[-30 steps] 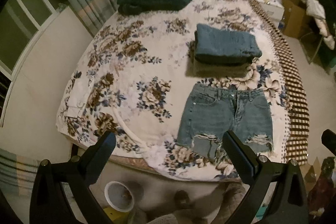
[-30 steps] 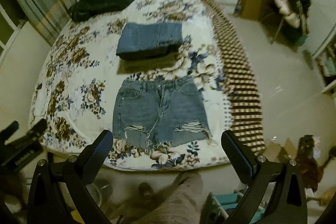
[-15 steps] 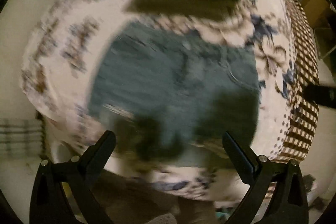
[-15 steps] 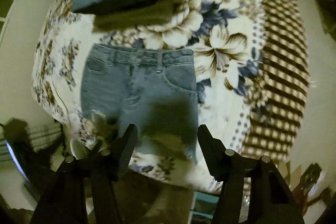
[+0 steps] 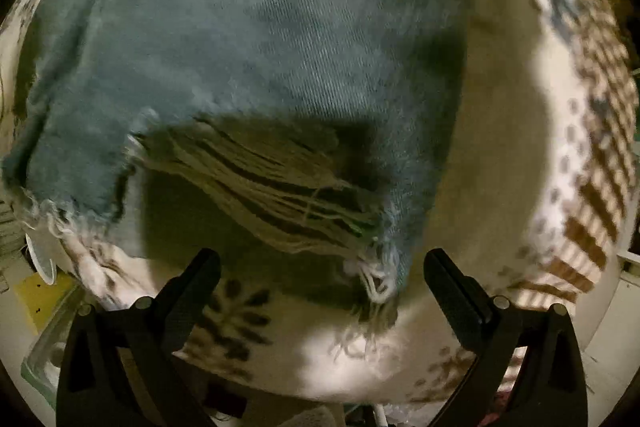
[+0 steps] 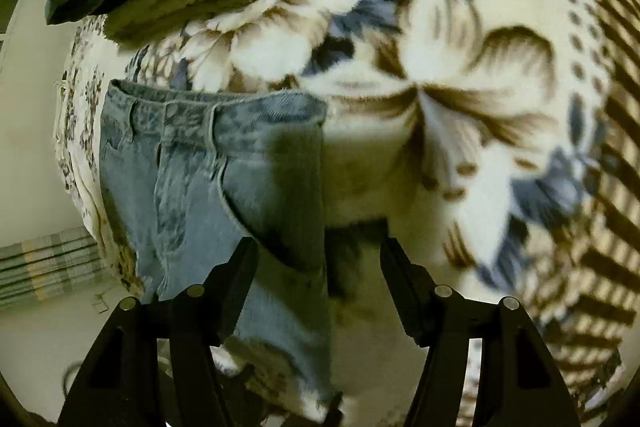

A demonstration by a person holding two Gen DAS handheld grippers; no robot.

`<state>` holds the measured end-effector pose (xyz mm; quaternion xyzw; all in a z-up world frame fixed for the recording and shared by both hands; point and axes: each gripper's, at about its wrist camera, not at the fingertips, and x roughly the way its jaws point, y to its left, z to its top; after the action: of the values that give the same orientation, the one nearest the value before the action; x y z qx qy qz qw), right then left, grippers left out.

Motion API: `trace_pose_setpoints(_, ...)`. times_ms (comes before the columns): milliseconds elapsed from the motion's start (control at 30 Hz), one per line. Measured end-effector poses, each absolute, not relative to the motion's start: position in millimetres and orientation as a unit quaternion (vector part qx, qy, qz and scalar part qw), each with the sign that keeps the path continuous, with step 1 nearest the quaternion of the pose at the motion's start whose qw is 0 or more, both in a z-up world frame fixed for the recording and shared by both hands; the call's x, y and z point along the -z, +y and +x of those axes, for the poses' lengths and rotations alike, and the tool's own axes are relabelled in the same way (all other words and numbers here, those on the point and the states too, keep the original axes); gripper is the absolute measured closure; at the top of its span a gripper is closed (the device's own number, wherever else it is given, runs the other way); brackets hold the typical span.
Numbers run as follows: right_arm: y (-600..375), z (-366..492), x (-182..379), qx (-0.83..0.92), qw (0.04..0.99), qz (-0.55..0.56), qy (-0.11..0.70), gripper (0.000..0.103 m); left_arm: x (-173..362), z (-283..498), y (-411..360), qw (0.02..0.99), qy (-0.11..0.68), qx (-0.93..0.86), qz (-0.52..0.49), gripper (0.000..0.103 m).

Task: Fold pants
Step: 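Lower both grippers and grasp the frayed leg hems of the denim shorts, then lift the leg hems with both grippers and fold them over toward the waistband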

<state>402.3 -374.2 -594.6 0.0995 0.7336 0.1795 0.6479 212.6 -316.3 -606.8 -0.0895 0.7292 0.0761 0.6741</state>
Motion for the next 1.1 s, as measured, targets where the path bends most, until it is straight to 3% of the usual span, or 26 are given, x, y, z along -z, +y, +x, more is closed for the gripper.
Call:
trace_pose_setpoints(100,-369,407,610,-0.173,0.648,0.111,0.733,0.037,614,213,-306,0.673,0.725,-0.100,-0.110,0.011)
trace_pose_setpoints(133,-368,407,613,-0.173,0.651,0.120,0.730,0.037,612,213,-302,0.676,0.720,-0.102,-0.122,0.020)
trace_pose_setpoints(200,-366,407,612,-0.176,0.660,0.145,0.716,0.038,599,212,-294,0.688,0.704,-0.093,-0.148,0.058)
trace_pose_setpoints(233,-365,406,610,-0.183,0.665,0.162,0.706,0.052,591,212,-290,0.697,0.695,-0.086,-0.156,0.087)
trace_pose_setpoints(267,-362,405,608,-0.184,0.666,0.167,0.703,0.074,582,213,-288,0.705,0.687,-0.078,-0.158,0.094)
trace_pose_setpoints(300,-359,405,605,-0.181,0.668,0.164,0.703,0.079,573,213,-286,0.711,0.681,-0.074,-0.158,0.098)
trace_pose_setpoints(367,-352,401,594,-0.175,0.684,0.154,0.691,0.092,557,213,-276,0.723,0.668,-0.070,-0.165,0.099)
trace_pose_setpoints(600,-326,389,520,-0.164,0.713,0.149,0.665,0.093,480,200,-213,0.756,0.619,-0.062,-0.206,0.100)
trace_pose_setpoints(833,-234,397,450,-0.174,0.730,0.139,0.646,0.093,454,203,-108,0.772,0.574,-0.089,-0.259,0.100)
trace_pose_setpoints(1100,-84,421,458,-0.206,0.731,0.059,0.648,0.093,456,209,4,0.769,0.546,-0.158,-0.292,0.100)
